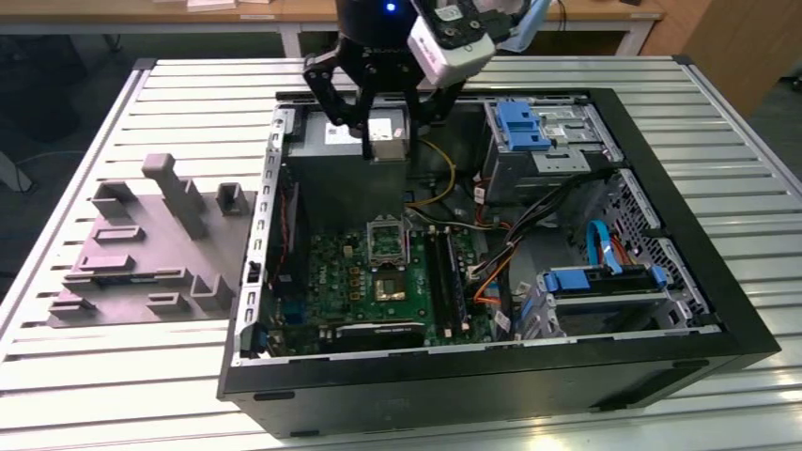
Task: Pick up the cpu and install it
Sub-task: 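Pick up the cpu and move it towards the insertion slot, then place the cpu into insertion slot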
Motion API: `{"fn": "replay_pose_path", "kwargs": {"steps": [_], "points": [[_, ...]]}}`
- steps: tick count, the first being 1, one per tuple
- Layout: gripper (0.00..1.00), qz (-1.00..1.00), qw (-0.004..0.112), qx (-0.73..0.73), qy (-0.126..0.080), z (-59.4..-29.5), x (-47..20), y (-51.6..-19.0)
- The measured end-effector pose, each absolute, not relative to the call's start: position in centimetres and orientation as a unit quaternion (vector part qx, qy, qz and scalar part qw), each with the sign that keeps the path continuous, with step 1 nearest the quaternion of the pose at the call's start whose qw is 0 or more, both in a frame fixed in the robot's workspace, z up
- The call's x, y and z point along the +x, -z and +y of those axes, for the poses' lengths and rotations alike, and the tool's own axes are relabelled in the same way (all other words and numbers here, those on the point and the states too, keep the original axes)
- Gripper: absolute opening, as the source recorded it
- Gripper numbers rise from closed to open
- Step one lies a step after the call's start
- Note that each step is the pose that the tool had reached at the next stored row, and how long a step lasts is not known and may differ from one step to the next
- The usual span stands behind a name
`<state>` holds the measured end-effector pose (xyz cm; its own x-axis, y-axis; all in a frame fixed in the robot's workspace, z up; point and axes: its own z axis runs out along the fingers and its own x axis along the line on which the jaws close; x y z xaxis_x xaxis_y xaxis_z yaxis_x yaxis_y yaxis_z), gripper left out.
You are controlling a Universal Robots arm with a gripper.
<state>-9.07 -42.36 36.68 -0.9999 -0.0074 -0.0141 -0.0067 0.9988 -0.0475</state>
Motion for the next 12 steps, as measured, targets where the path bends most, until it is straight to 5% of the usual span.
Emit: {"fn": "replay_pose_path", "kwargs": {"steps": [12], "points": [[0.47,1.0,0.007,-0.001,0.024,-42.4,-7.6,-36.5]]}}
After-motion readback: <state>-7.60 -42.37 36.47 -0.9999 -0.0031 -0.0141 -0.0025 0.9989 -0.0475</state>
